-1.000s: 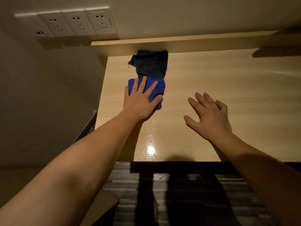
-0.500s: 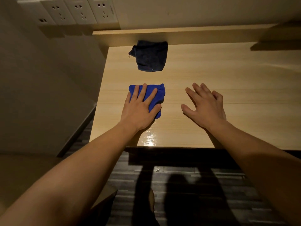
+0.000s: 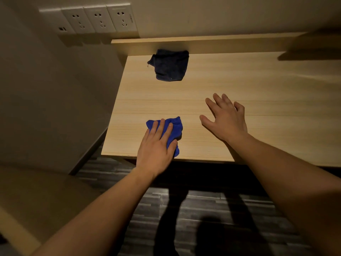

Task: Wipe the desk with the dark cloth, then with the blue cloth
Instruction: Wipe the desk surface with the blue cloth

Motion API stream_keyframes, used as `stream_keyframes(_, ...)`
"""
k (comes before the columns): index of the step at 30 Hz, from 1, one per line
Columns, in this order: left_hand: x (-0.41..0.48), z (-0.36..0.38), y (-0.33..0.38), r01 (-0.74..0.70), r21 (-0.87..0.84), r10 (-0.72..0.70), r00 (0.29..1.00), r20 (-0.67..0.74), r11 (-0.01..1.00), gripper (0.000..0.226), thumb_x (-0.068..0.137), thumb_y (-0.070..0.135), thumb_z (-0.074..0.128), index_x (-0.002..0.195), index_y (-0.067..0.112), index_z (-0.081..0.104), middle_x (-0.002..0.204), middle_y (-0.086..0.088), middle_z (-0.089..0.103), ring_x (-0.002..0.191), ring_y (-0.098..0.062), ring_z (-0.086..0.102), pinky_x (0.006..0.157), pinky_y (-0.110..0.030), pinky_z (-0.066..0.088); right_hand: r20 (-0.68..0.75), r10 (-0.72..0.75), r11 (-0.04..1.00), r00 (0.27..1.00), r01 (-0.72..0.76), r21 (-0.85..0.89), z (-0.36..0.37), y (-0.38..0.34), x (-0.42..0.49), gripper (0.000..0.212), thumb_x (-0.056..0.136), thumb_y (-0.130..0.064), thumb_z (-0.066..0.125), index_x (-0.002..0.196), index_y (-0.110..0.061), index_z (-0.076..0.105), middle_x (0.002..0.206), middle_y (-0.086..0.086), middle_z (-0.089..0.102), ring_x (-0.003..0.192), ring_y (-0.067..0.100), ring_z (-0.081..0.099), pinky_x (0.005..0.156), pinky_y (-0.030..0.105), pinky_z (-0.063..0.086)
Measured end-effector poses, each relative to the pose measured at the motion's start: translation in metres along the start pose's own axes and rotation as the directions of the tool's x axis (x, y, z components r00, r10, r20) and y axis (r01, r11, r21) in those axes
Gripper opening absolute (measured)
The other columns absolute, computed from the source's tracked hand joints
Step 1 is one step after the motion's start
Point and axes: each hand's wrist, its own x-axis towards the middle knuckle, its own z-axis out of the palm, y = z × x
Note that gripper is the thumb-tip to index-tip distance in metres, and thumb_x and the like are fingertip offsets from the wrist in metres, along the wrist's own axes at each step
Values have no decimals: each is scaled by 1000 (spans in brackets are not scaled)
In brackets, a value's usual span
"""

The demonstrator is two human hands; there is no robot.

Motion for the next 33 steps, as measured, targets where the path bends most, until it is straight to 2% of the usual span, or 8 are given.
stream_keyframes(10, -35, -8, 21, 24, -240, -38, 998, -57, 970, 72, 101, 60, 22, 159, 25, 47, 169, 3, 37, 158, -15, 28, 125, -25, 16, 17, -1, 999, 1000, 1, 38, -2, 1, 0, 74, 95, -73, 31, 160, -38, 34, 171, -3, 25, 159, 20, 16, 120, 52, 15)
stream_keyframes(13, -29, -35, 28, 141, -510, -110, 990, 90, 849, 61, 94, 66, 29, 123, 34, 72, 126, 8, 74, 122, -20, 65, 100, -32, 46, 41, 5, 993, 999, -10, 122, -3, 5, 2, 69, 96, -70, 39, 158, -39, 38, 171, -5, 26, 159, 17, 14, 122, 51, 13)
stream_keyframes(15, 0, -56, 31, 190, -667, -150, 982, 117, 720, 46, 93, 67, 37, 88, 33, 69, 90, 2, 75, 91, -28, 69, 83, -40, 50, 50, 20, 952, 999, -34, 304, -9, 12, 5, 63, 99, -62, 51, 155, -36, 44, 170, -5, 29, 158, 16, 15, 123, 49, 10)
stream_keyframes(17, 45, -68, 32, 123, -631, -128, 991, 38, 766, 34, 104, 56, 43, 85, 36, 61, 83, 3, 70, 82, -22, 65, 72, -37, 46, 43, 38, 919, 998, -52, 390, -17, 26, 4, 65, 98, -58, 57, 156, -33, 44, 170, -5, 28, 158, 16, 15, 122, 49, 13)
stream_keyframes(21, 150, -63, 45, -92, -444, 22, 987, -162, 891, 26, 112, 42, 41, 110, 28, 63, 92, 5, 64, 85, -17, 61, 72, -34, 43, 50, 45, 993, 998, -50, 110, -23, 71, -8, 80, 91, -79, 39, 160, -38, 33, 172, -6, 21, 160, 18, 9, 122, 52, 12)
stream_keyframes(24, 210, -48, 57, -169, -308, 131, 981, -142, 936, 44, 111, 45, 37, 134, 19, 64, 128, -9, 67, 119, -31, 61, 103, -48, 47, 60, 45, 999, 997, -44, -12, -18, 85, -11, 82, 91, -83, 26, 162, -43, 21, 174, -9, 12, 160, 17, 4, 122, 53, 12)
stream_keyframes(27, 233, -31, 62, -178, -10, 178, 984, -5, 984, 67, 110, 58, 26, 167, 24, 30, 176, -9, 22, 161, -33, 17, 129, -50, 15, 57, 54, 998, 997, -53, -19, -15, 83, -9, 81, 92, -82, 27, 163, -43, 20, 174, -10, 11, 160, 15, 3, 122, 51, 10)
stream_keyframes(33, 215, -21, 63, -148, 78, 148, 989, 14, 986, 74, 106, 69, 18, 170, 35, 8, 179, -6, 1, 165, -28, -4, 132, -51, 1, 51, 56, 998, 997, -55, -21, -17, 84, -9, 80, 92, -80, 31, 163, -42, 22, 174, -8, 14, 160, 17, 5, 122, 52, 13)
